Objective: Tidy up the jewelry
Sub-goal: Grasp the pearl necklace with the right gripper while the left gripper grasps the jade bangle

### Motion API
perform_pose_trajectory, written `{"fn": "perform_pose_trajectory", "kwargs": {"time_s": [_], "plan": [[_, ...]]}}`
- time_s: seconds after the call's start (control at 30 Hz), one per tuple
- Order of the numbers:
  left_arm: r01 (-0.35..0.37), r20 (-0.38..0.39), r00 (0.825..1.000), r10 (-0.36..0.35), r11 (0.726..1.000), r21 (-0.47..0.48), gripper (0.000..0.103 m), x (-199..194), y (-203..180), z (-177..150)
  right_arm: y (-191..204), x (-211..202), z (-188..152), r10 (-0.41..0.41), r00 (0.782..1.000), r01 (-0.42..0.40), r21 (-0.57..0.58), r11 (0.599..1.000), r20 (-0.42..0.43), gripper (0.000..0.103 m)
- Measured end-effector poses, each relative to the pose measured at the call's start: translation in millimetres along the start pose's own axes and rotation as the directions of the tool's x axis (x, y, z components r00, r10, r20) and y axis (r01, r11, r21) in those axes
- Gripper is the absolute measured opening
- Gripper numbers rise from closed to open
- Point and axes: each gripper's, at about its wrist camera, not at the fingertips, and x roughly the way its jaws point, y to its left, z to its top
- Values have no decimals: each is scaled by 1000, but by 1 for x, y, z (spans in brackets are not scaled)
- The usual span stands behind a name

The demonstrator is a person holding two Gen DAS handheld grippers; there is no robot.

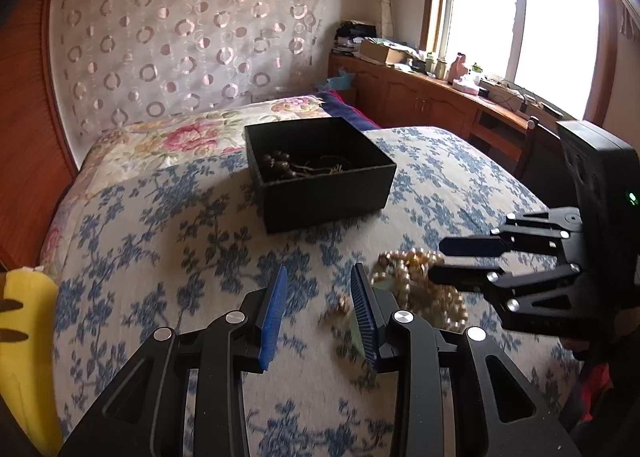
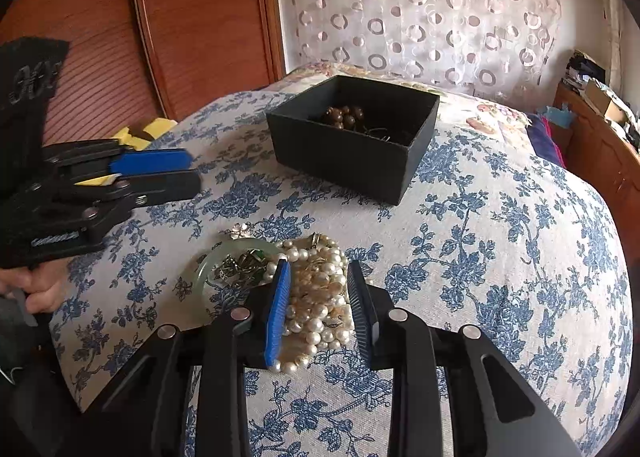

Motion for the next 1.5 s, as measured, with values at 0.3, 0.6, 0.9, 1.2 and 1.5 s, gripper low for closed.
{"fn": "perform_pose_trajectory", "kwargs": {"time_s": [0.3,0.6,0.9,1.2,1.5], "plan": [[-16,19,1000,16,1000,-15,33,-21,5,-16,1,19,3,-50,998,51,4,999,-49,32],[-12,15,1000,12,999,-30,38,-23,10,-22,1,14,0,-46,998,45,-5,999,-36,17],[3,-1,1000,-3,1000,-21,38,-15,4,-24,-6,-17,7,-55,997,55,6,998,47,16],[26,-33,999,-26,1000,-18,38,-3,-2,-25,-14,-49,16,-67,990,67,7,998,124,16],[42,-67,997,-44,999,-23,38,12,-2,-20,-25,-68,16,-108,981,108,12,994,160,16]]}}
